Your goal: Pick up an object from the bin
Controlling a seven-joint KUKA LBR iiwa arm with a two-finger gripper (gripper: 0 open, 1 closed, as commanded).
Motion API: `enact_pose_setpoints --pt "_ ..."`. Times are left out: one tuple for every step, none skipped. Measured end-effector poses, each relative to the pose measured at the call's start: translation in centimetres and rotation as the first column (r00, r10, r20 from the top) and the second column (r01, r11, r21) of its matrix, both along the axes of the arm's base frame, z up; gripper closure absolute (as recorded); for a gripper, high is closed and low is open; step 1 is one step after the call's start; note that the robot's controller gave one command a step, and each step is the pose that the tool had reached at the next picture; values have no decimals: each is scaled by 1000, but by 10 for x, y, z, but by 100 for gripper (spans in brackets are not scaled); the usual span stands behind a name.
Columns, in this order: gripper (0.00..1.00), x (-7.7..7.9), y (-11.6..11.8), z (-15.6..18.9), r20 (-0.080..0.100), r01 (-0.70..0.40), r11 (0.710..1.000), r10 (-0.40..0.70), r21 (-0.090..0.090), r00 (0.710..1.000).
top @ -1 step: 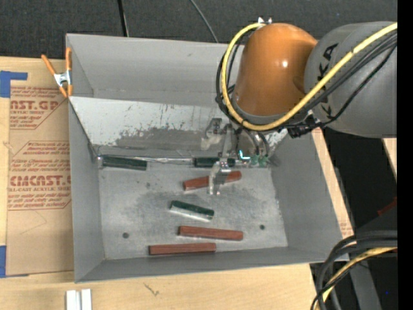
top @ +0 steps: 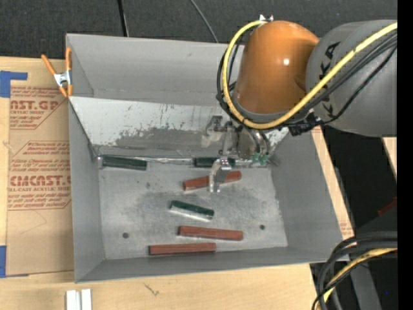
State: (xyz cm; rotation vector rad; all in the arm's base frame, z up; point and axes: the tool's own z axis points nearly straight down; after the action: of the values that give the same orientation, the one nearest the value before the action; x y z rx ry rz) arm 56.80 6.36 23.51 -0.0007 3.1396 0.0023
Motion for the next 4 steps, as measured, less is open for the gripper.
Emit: enact_pose_setpoints --pt "0 -7 -2 -64 4 59 998 -59 1 998" --pt "0 21 -54 -79 -3 8 1000 -8 -1 1000" --pt "0 -10 1 -99 -1 158 987 -158 0 987" --pt "0 14 -39 -147 2 86 996 -86 1 996"
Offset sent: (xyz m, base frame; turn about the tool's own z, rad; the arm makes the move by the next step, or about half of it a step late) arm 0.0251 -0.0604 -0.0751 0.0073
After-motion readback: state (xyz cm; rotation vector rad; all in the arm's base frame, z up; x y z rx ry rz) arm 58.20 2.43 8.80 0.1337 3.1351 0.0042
